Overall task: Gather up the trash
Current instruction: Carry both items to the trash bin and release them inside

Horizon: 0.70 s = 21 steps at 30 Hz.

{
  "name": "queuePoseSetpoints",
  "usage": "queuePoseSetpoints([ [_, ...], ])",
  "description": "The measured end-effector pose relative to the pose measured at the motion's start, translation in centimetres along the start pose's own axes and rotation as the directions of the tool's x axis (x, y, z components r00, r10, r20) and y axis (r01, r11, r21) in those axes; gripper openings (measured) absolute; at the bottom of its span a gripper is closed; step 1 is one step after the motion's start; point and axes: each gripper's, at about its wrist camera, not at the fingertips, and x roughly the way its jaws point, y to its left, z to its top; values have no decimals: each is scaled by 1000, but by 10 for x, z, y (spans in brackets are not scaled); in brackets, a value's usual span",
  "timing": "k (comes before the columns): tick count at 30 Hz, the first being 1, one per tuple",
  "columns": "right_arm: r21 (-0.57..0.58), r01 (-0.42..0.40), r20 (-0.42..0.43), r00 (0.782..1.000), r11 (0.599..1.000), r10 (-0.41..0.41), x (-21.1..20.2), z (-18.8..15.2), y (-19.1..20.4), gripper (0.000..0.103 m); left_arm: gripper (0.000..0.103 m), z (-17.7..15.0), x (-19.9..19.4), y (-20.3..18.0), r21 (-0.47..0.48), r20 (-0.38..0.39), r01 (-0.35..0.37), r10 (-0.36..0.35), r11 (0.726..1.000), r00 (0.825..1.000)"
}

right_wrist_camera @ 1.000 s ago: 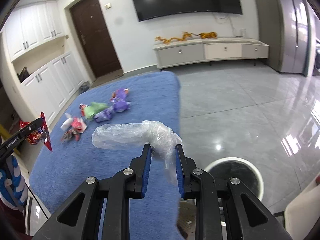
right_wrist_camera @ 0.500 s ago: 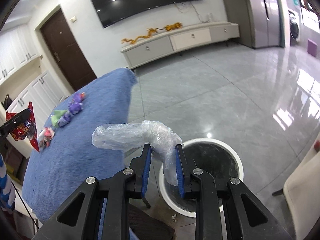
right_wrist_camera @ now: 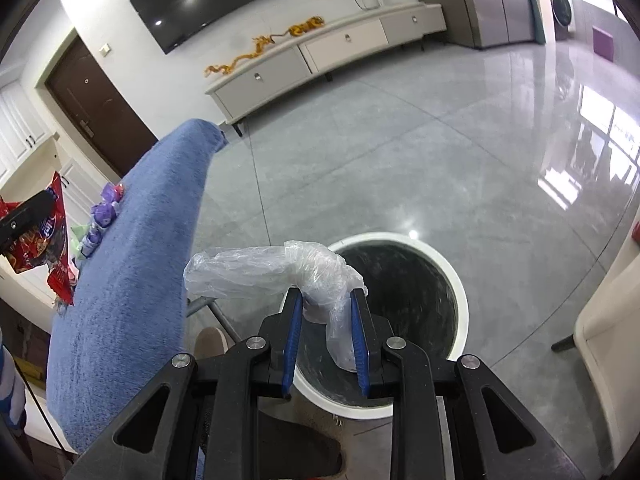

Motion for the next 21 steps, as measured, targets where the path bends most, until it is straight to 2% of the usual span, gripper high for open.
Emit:
queuePoseSetpoints([
  [15,100,-9,-97,995,995,19,38,-9,-31,29,23,7,67,-57,71,-107,97,-89,993,990],
  [17,114,-7,-102,995,993,18,41,-10,-35,37,37,9,71,-60,65,-115,111,-103,992,988],
  [18,119,-2,-104,994,993,15,42,-10,-36,42,41,9,73,-61,63,-114,119,-112,991,987],
  [21,126,10,-108,994,992,4,43,-12,-41,46,43,10,76,-65,60,-116,140,-132,988,984],
])
